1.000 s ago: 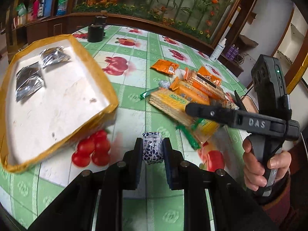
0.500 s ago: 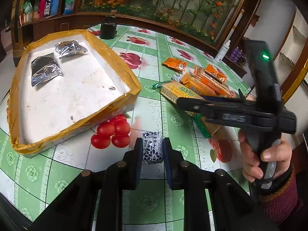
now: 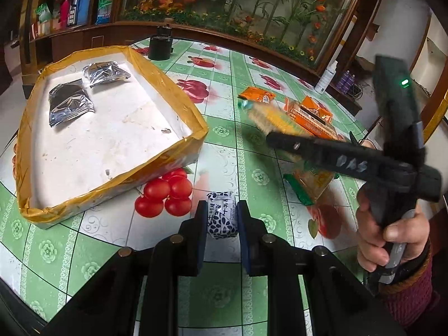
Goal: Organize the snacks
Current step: 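Carry the wrapped snack and the WEIDAN cracker pack over the tray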
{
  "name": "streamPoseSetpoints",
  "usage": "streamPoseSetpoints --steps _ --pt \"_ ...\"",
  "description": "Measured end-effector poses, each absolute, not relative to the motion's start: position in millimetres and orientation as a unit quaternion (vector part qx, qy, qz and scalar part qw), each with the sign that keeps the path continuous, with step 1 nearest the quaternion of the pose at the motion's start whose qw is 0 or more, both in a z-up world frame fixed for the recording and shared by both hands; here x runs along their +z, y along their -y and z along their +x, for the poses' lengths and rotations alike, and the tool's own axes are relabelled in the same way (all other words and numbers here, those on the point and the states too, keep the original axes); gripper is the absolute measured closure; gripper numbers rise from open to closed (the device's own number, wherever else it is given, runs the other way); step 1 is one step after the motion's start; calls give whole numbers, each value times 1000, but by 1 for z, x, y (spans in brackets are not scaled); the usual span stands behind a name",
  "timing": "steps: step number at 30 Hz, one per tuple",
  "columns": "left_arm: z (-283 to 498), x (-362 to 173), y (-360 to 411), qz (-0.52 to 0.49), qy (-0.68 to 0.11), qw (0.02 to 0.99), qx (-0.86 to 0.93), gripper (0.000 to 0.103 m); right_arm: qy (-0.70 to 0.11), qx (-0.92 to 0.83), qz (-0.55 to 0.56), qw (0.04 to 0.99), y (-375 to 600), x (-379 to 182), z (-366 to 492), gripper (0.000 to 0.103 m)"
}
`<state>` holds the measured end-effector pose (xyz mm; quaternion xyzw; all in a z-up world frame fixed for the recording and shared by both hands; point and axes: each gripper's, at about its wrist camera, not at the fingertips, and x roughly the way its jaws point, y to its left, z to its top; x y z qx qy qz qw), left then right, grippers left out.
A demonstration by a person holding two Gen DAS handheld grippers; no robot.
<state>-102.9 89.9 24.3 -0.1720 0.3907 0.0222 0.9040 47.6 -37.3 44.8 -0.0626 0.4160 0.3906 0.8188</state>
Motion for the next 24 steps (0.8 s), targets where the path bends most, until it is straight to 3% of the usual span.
streamPoseSetpoints --steps 24 --pt "-110 38 -89 -96 -361 923 92 83 -376 442 -27 814 35 63 26 52"
